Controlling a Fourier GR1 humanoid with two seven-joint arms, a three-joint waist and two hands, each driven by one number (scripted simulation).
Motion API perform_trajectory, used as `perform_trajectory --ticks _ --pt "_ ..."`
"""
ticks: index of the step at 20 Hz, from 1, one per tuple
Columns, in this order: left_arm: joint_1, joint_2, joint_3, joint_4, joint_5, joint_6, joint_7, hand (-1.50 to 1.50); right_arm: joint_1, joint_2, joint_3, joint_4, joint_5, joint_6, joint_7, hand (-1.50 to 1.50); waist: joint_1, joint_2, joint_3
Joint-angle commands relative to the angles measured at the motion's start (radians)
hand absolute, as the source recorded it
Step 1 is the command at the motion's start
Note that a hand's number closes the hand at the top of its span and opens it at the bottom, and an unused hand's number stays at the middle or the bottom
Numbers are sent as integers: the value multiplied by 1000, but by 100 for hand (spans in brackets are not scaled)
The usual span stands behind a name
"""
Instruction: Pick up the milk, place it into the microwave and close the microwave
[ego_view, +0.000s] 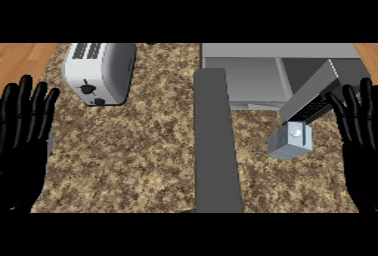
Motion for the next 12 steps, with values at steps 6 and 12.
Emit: perform_trajectory --ticks 6,12 --pt "-127 38 128 263 85 -71 -113 -150 -156 29 62 3 77 -42 64 -150 -6 -16 3" --pt "67 7 125 89 112 -51 -2 -150 -46 27 165 -131 100 -8 221 -150 -1 -19 3"
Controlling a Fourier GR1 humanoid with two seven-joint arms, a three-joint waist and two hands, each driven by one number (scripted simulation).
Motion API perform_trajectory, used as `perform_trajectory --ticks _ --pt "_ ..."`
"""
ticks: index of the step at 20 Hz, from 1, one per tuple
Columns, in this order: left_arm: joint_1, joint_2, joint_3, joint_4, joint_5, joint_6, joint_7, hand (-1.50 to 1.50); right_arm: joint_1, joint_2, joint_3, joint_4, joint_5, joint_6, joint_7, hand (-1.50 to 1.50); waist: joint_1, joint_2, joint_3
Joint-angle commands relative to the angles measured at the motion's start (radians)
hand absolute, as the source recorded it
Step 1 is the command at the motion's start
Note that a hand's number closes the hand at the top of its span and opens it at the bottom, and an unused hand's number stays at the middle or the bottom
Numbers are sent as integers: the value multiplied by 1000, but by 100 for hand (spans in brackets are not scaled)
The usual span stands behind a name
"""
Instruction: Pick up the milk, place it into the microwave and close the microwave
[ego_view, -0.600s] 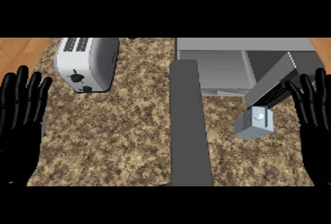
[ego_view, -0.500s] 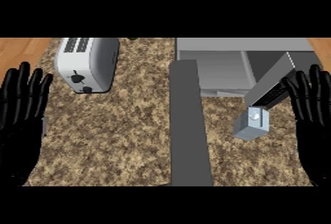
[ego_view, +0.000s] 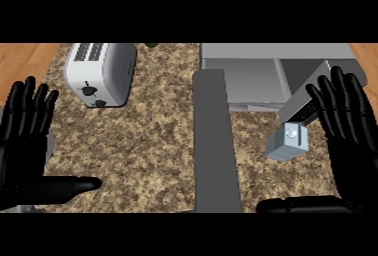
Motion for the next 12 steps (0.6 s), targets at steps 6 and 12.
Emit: perform_trajectory --ticks 6,12 --pt "208 31 69 -165 121 -108 38 -150 54 -4 21 -77 90 -14 68 -150 5 -2 1" --pt "237 72 179 -169 225 -181 37 -150 58 24 -13 29 111 -44 31 -150 5 0 1"
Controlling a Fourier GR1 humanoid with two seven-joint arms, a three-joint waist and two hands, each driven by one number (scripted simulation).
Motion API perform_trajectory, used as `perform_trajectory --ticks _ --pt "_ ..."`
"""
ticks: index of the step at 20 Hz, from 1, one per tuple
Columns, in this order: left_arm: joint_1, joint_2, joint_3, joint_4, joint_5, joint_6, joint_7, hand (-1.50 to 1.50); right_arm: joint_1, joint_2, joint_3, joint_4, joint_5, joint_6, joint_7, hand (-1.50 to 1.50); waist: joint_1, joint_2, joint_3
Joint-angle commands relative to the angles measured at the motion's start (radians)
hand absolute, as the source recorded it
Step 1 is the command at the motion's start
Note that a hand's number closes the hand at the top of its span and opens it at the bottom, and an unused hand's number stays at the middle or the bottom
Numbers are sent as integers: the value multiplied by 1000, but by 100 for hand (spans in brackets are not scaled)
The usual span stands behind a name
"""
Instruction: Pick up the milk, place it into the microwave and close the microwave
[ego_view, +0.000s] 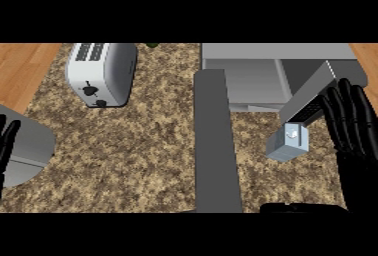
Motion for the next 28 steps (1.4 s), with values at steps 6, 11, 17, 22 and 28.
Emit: perform_trajectory --ticks 6,11,17,22,28 --pt "147 11 106 -103 162 -120 35 -150 74 -2 -63 129 -10 15 -119 -150 3 0 0" --pt "142 -4 150 -106 152 -139 45 -150 86 21 -62 166 -4 3 -149 -150 -1 0 0" --pt "124 2 194 -58 175 -178 18 -150 121 -6 -161 357 -48 31 -322 -150 -2 1 0" --pt "187 -47 180 -129 160 -208 21 -150 14 -14 -234 507 -58 -2 -315 -150 3 1 0" --pt "208 -9 280 -125 256 -246 36 -150 136 -61 -309 710 -89 69 -621 -150 3 1 1"
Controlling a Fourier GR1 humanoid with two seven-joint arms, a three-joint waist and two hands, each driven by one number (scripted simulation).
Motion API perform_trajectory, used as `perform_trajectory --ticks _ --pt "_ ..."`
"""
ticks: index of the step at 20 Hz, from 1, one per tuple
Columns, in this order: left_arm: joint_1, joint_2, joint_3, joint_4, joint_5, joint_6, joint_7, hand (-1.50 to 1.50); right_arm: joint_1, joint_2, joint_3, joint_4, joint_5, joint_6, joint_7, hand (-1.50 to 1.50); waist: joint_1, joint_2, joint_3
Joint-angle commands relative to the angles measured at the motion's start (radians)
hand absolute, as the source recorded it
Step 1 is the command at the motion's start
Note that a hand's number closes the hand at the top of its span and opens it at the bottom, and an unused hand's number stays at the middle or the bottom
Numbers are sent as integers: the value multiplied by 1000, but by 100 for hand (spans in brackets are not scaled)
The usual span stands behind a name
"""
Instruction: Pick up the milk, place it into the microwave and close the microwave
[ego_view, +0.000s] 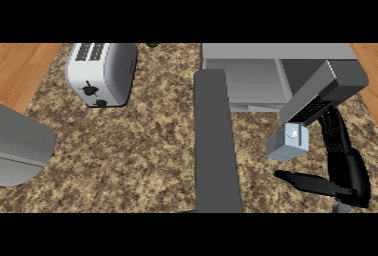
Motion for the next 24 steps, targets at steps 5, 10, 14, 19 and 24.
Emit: perform_trajectory --ticks 5,10,14,19,24 --pt "-35 25 82 -9 78 -23 59 -150 -22 -16 -57 257 -22 35 -210 -150 -1 0 0" --pt "-33 -1 105 17 51 -68 50 -150 -44 -43 -66 328 -36 76 -238 -150 -2 0 0" --pt "13 -45 90 -34 67 -85 68 -150 -187 -71 -105 581 -15 60 -372 -150 4 1 0" --pt "-19 -24 139 12 76 -107 62 -150 -243 -79 -111 750 20 20 -483 -150 4 1 0" --pt "-76 -57 91 -9 15 -64 101 -150 -337 -124 -150 956 13 22 -580 -150 3 2 1"
